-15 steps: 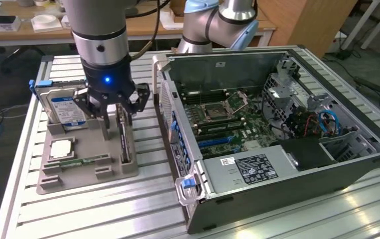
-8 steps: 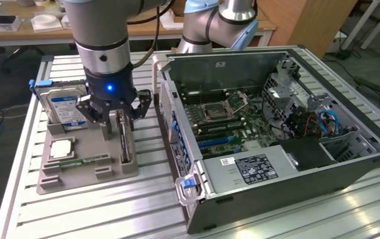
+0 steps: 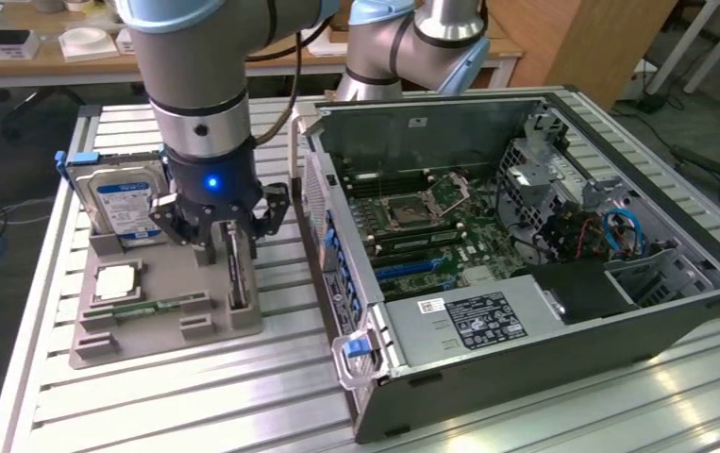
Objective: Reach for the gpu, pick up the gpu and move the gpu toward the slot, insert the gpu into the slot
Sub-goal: 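Pick up the gpu and move the gpu toward the slot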
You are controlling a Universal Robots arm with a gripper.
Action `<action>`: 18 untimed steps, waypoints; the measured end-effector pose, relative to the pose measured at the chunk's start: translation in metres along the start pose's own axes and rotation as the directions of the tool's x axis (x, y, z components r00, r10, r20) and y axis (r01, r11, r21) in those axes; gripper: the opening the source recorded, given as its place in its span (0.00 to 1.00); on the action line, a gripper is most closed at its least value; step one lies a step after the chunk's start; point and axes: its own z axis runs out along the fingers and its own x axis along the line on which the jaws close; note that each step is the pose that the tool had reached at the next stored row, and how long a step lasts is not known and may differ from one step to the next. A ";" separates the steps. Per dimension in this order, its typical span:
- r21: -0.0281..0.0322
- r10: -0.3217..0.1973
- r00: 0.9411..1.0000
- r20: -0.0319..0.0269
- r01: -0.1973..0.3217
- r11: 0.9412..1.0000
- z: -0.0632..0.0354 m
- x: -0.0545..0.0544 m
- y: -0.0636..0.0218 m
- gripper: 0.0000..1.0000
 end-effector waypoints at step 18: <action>0.005 0.000 1.000 0.000 0.000 1.000 0.0202 0.001 0.0230 0.53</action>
